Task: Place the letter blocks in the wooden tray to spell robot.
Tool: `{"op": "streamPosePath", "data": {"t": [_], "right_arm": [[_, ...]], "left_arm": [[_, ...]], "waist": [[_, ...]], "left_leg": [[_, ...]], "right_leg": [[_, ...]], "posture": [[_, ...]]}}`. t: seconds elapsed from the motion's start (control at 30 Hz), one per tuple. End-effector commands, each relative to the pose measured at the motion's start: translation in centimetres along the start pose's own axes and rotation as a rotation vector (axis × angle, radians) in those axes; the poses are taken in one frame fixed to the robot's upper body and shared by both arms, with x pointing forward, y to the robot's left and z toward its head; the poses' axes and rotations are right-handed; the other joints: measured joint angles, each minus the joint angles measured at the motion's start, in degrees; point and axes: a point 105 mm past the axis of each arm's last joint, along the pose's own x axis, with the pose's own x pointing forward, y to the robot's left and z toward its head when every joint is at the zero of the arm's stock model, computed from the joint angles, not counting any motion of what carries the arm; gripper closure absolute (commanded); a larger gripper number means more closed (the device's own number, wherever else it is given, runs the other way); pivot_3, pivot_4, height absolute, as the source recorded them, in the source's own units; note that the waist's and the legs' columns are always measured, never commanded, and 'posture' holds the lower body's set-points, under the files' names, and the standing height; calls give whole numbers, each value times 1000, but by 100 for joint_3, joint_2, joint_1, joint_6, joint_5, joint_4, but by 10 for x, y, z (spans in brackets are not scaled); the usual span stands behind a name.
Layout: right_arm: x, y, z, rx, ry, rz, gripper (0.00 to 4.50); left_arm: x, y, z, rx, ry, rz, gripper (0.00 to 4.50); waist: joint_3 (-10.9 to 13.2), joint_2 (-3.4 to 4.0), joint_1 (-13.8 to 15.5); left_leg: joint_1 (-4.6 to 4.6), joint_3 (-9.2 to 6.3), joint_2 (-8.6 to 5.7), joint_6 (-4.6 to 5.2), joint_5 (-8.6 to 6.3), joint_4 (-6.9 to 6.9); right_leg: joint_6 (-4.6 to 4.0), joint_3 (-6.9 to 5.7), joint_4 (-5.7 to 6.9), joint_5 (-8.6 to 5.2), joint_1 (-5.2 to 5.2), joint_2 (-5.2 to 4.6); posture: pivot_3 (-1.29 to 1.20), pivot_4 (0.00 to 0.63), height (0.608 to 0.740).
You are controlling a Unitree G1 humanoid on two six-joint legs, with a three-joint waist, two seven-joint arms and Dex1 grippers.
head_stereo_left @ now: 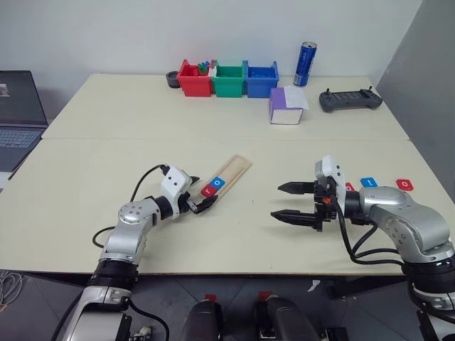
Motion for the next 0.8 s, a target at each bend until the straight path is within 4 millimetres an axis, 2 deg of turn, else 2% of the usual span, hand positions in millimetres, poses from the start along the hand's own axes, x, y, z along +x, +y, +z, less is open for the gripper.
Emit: {"op": "streamPosePath", "data": {"t": [0.03,0.8], "right_arm": [[0,5,9,-48,-16,19,43],[1,6,4,-39,-2,19,43]], "left_arm": [[-4,4,10,0,-39,5,0],[3,-3,10,-9,26,50,0]], "waist": [[0,0,0],[0,0,-1]], "left_leg": [[0,0,0,0,0,0],[0,0,0,0,0,0]], "right_leg": [[0,0,0,0,0,0],[0,0,0,0,0,0]], "posture": [[0,150,740],[0,150,740]]}}
